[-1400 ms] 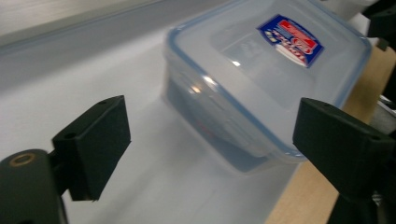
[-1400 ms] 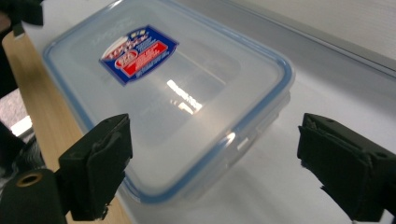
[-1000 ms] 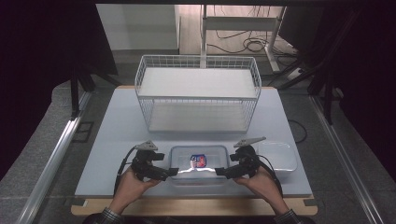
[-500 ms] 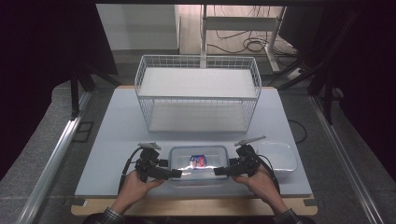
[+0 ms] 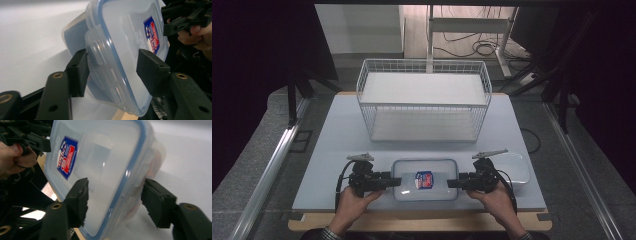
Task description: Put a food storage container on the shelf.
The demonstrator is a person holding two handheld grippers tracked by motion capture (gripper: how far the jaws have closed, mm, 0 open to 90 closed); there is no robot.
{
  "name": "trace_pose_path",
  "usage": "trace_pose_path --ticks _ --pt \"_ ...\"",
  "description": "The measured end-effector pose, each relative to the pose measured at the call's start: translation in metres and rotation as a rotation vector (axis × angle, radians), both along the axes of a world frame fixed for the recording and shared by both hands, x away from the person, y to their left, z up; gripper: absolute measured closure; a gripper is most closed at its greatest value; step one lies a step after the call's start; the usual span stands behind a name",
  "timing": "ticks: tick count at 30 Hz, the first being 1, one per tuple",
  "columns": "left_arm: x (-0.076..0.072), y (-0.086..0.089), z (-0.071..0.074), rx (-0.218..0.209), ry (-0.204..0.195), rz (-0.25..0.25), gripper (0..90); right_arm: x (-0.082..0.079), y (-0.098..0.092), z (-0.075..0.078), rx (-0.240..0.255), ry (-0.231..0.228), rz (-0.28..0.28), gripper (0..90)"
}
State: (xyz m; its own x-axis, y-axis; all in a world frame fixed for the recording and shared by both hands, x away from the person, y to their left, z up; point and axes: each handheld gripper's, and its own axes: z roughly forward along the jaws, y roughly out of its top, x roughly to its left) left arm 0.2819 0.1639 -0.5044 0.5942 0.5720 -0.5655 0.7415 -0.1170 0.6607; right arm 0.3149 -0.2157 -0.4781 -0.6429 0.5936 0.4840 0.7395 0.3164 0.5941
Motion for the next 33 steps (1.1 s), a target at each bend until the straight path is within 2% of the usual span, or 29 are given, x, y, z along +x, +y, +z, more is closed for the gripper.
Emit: trace_pose_path --ticks 8,12,15,21,28,33 --pt "-0.002 0.001 0.003 0.003 -0.031 0.023 47.8 0.001 -0.005 0.001 0.048 0.0 -0.016 50.6" --pt "0.0 0.001 0.007 0.015 -0.055 0.034 48.6 0.0 -0.004 0.003 0.048 -0.031 -0.023 52.2" --pt "0.003 0.002 0.007 0.008 -0.052 0.032 49.0 -0.002 -0.002 0.007 0.04 -0.072 -0.028 52.7" --pt "0.009 0.003 0.019 0.004 -0.093 0.034 49.6 0.004 -0.003 0.019 0.067 -0.123 -0.046 53.0" --pt "0.011 0.004 0.028 0.006 -0.111 0.036 49.8 0.005 -0.002 0.026 0.071 -0.152 -0.042 53.0" --pt "0.015 0.004 0.04 0.012 -0.135 0.036 49.8 0.007 -0.001 0.035 0.079 -0.177 -0.048 52.9"
